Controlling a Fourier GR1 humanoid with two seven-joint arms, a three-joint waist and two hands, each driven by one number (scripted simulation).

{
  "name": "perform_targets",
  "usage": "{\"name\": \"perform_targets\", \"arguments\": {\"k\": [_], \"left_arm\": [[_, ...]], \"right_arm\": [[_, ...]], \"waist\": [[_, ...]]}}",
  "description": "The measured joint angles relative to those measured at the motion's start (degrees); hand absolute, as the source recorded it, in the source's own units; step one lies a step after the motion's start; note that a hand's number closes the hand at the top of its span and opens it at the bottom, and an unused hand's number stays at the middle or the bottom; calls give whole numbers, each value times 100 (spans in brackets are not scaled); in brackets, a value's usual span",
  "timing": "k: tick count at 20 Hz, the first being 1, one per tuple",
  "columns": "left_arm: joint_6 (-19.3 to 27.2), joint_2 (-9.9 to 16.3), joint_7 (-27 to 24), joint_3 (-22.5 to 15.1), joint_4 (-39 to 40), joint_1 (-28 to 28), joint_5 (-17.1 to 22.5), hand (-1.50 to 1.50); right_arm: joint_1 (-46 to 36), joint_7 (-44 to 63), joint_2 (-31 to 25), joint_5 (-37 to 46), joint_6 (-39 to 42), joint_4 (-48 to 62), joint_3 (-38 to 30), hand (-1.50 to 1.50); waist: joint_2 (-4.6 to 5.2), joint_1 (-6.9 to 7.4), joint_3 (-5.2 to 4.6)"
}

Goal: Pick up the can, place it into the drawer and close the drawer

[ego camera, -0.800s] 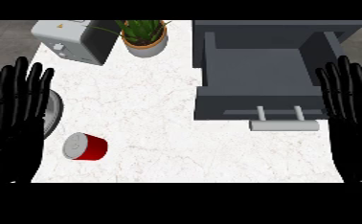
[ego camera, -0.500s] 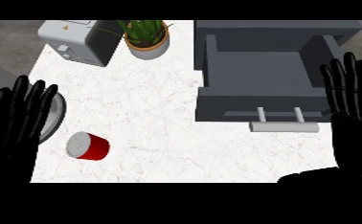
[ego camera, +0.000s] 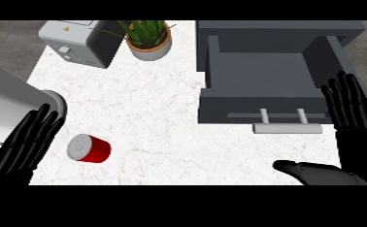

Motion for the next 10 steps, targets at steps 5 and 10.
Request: {"name": "perform_targets", "arguments": {"k": [5, 10], "left_arm": [[-205, -12, 276, 250, -397, 386, 310, -150], [-321, -125, 345, 570, -376, 545, 505, -150]], "right_arm": [[270, -44, 28, -52, 95, -87, -61, -150], [661, -331, 65, -135, 269, -134, -132, -150]], "waist": [[-3, -5, -1], [-3, -14, -1]]}}
